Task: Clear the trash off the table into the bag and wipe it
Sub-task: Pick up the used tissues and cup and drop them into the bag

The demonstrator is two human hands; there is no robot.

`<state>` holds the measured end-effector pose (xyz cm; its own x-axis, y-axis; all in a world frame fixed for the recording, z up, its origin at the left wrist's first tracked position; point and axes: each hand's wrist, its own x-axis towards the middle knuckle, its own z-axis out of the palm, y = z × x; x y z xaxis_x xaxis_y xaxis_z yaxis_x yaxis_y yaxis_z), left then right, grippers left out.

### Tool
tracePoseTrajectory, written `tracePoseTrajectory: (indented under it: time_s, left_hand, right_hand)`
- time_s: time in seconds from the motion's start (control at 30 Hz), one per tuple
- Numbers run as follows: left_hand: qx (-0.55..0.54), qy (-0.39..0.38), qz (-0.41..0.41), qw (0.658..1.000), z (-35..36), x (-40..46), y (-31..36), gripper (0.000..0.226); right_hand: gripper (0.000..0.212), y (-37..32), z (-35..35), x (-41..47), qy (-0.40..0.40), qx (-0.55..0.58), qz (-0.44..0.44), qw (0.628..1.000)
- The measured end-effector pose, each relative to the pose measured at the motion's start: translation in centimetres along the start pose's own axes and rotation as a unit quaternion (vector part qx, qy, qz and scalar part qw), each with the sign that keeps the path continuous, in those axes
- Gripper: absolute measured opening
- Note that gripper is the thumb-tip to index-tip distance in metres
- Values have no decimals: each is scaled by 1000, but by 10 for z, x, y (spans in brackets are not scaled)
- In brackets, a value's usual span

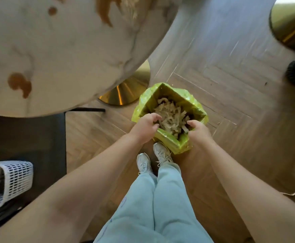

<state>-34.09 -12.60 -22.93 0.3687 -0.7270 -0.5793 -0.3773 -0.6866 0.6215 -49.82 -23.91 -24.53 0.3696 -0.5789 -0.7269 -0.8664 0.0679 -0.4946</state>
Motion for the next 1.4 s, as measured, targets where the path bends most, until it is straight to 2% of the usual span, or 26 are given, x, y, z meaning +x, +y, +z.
tracePoseTrajectory:
  time_s: [0.17,0.37,0.5,0.63,0.8,1.0,1.23,1.4]
  left_hand:
    - [-46,29,36,998,-53,-43,60,27]
    - [-102,106,71,987,-118,-70,103,22]
    - [-109,198,62,972,-168,-78,103,25]
    - [-95,292,57,950,-224,-87,81,23]
    - [-64,382,52,920,-301,-83,44,25]
    - [-39,431,48,900,-401,-47,-10,27]
    - [16,411,42,910,-520,29,-72,36]
    - [47,381,21,923,-578,97,-100,44]
  right_hand:
    - [37,-73,-42,-38,73,49,-125,988]
    - [24,-164,-73,-60,140,17,-303,943]
    - [25,-222,-74,-64,173,25,-375,910]
    - [31,-284,-61,-72,151,24,-436,887]
    - [24,-369,-28,-62,143,-4,-480,866]
    - [26,-469,25,-30,111,-16,-480,870]
    - [27,-578,79,40,142,-96,-450,876]
    - [39,-631,109,87,118,-134,-446,877]
